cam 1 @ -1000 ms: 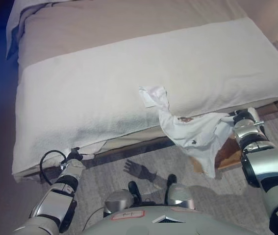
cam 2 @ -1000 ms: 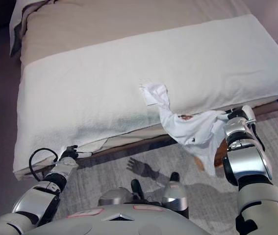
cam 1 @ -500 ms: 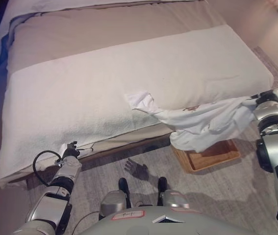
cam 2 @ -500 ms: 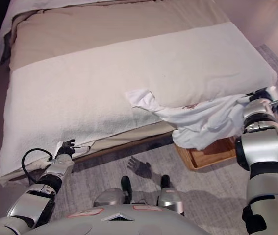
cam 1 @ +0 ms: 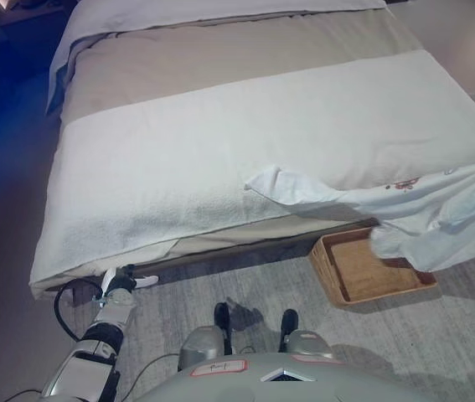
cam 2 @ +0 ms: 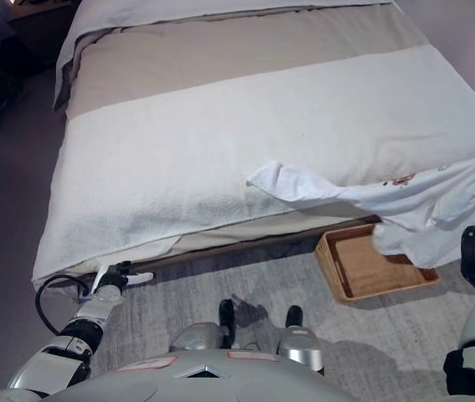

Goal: Put the clothes on the bed into the basket.

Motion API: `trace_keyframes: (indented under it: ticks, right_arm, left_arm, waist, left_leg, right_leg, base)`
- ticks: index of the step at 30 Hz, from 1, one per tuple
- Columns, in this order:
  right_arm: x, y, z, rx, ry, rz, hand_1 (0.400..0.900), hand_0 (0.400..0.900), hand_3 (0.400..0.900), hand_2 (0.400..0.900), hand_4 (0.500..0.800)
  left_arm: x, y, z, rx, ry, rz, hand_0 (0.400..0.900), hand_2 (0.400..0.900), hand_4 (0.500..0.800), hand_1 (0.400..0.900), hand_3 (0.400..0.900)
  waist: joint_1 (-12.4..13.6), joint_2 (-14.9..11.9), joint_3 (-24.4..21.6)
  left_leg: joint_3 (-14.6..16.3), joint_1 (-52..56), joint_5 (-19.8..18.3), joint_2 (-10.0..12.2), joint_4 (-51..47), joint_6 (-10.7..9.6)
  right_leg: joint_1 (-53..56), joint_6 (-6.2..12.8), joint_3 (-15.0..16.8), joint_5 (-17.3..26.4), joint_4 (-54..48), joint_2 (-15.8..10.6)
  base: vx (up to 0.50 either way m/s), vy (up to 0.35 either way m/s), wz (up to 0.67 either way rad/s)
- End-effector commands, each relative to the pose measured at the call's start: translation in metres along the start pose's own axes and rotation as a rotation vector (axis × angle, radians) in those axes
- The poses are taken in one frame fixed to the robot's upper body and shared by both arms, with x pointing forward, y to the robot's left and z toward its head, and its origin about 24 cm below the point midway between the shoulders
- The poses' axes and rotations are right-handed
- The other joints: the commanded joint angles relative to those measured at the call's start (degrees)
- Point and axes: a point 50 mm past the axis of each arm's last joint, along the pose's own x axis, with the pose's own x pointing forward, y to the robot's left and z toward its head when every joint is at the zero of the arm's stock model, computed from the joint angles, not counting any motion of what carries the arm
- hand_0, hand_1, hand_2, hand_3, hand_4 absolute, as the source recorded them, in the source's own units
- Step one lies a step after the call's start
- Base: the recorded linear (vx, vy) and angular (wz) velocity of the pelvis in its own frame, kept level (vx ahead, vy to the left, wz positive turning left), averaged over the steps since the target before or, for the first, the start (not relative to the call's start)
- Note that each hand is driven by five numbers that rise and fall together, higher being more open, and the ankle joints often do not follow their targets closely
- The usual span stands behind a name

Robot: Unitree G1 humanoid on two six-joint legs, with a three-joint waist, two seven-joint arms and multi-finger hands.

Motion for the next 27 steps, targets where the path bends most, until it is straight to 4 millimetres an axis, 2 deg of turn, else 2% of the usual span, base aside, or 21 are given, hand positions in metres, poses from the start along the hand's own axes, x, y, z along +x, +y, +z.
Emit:
trace_keyframes:
  ticks: [1,2,6,11,14,17,18,19,22,23,27]
  right_arm:
    - [-0.005,-0.080,0.034,-0.007,-0.106,-0.243,0.467,0.467,0.467,0.467,0.540]
    - [-0.004,-0.074,0.031,-0.024,-0.100,-0.206,0.900,0.900,0.900,0.900,0.800]
    - [-0.004,-0.068,0.030,-0.017,-0.086,-0.167,0.900,0.900,0.900,0.900,0.800]
    - [-0.007,-0.041,0.039,-0.033,-0.118,-0.082,0.900,0.900,0.900,0.900,0.800]
    - [-0.009,-0.014,0.041,-0.054,-0.136,-0.008,0.900,0.900,0.900,0.900,0.800]
    - [-0.016,0.035,0.038,-0.042,-0.168,0.101,0.900,0.900,0.900,0.900,0.800]
    - [-0.020,0.060,0.032,-0.045,-0.173,0.159,0.900,0.900,0.900,0.900,0.800]
    - [-0.023,0.074,0.028,-0.025,-0.172,0.195,0.900,0.900,0.900,0.900,0.800]
    - [-0.041,0.142,-0.014,0.000,-0.109,0.352,0.900,0.900,0.900,0.900,0.800]
    - [-0.051,0.166,-0.038,-0.001,-0.061,0.412,0.900,0.900,0.900,0.900,0.800]
    - [-0.078,0.211,-0.111,-0.025,0.101,0.544,0.900,0.900,0.900,0.900,0.800]
  left_arm:
    - [0.003,0.025,0.035,0.041,-0.137,0.079,0.900,0.900,0.800,0.900,0.900]
    - [0.004,0.025,0.036,0.039,-0.134,0.075,0.900,0.900,0.800,0.900,0.900]
    - [0.005,0.023,0.035,0.035,-0.122,0.063,0.900,0.900,0.800,0.900,0.900]
    - [0.006,0.022,0.035,0.030,-0.108,0.051,0.900,0.900,0.800,0.900,0.900]
    - [0.007,0.019,0.032,0.037,-0.091,0.044,0.900,0.900,0.800,0.900,0.900]
    - [0.007,0.018,0.038,0.010,-0.087,0.053,0.900,0.900,0.800,0.900,0.900]
    - [0.008,0.015,0.041,0.004,-0.085,0.054,0.900,0.900,0.800,0.900,0.900]
    - [0.009,0.015,0.045,-0.003,-0.080,0.060,0.900,0.900,0.800,0.900,0.900]
    - [0.008,0.008,0.054,-0.009,-0.075,0.058,0.900,0.900,0.800,0.900,0.900]
    - [0.008,0.002,0.055,-0.005,-0.076,0.048,0.900,0.900,0.800,0.900,0.900]
    - [0.006,-0.006,0.053,0.016,-0.072,0.028,0.900,0.900,0.800,0.900,0.900]
  waist:
    - [0.9,-1.2,-2.0]
    - [0.9,-1.1,-1.9]
    - [0.7,-0.9,-1.9]
    - [0.5,-0.2,-1.8]
    - [0.2,-0.1,-1.9]
    - [-0.9,-0.1,-2.0]
    - [-1.6,0.1,-2.0]
    - [-2.0,0.0,-2.2]
    - [-3.4,-0.1,-2.7]
    - [-3.8,-0.2,-2.8]
    - [-5.1,-0.6,-3.4]
  left_leg:
    - [-0.1,1.4,-2.8,1.3,-0.3,-3.9]
    - [-0.4,1.2,-2.7,1.4,-0.3,-4.0]
    - [-0.5,1.2,-2.6,1.5,-0.3,-4.1]
    - [-0.6,1.5,-2.8,1.5,-0.3,-4.1]
    - [-0.3,2.1,-3.1,1.5,-0.3,-4.0]
    - [0.3,2.7,-3.6,1.5,-0.3,-3.7]
    - [0.5,2.9,-3.8,1.5,-0.3,-3.6]
    - [0.7,3.0,-4.0,1.5,-0.3,-3.5]
    - [1.3,3.8,-4.6,1.5,-0.3,-3.1]
    - [1.4,4.1,-4.8,1.5,-0.3,-3.0]
    - [1.6,5.1,-5.5,1.4,-0.3,-2.4]
  right_leg:
    - [1.7,0.10,0.2,-5.2,0.4,2.5]
    - [1.5,-0.01,0.1,-5.3,0.4,2.5]
    - [1.5,-0.16,0.0,-5.5,0.4,2.7]
    - [1.7,-0.29,0.3,-5.5,0.4,2.6]
    - [2.2,-0.39,0.5,-5.6,0.4,2.6]
    - [2.4,-0.49,1.1,-5.5,0.4,2.5]
    - [2.5,-0.54,1.3,-5.5,0.4,2.5]
    - [2.6,-0.59,1.6,-5.5,0.4,2.5]
    - [2.9,-0.72,2.3,-5.4,0.4,2.5]
    - [3.1,-0.76,2.5,-5.4,0.4,2.5]
    - [3.7,-0.94,3.1,-5.5,0.4,2.6]
  base:
    - [0.02,-0.049,0.11]
    - [0.02,-0.052,0.11]
    - [0.02,-0.027,0.00]
    - [0.02,-0.008,-0.07]
    - [0.00,0.012,-0.10]
    - [-0.02,0.034,-0.19]
    - [-0.03,0.046,-0.18]
    - [-0.03,0.048,-0.19]
    - [-0.03,0.043,-0.17]
    - [-0.03,0.032,-0.08]
    - [-0.03,0.043,-0.12]
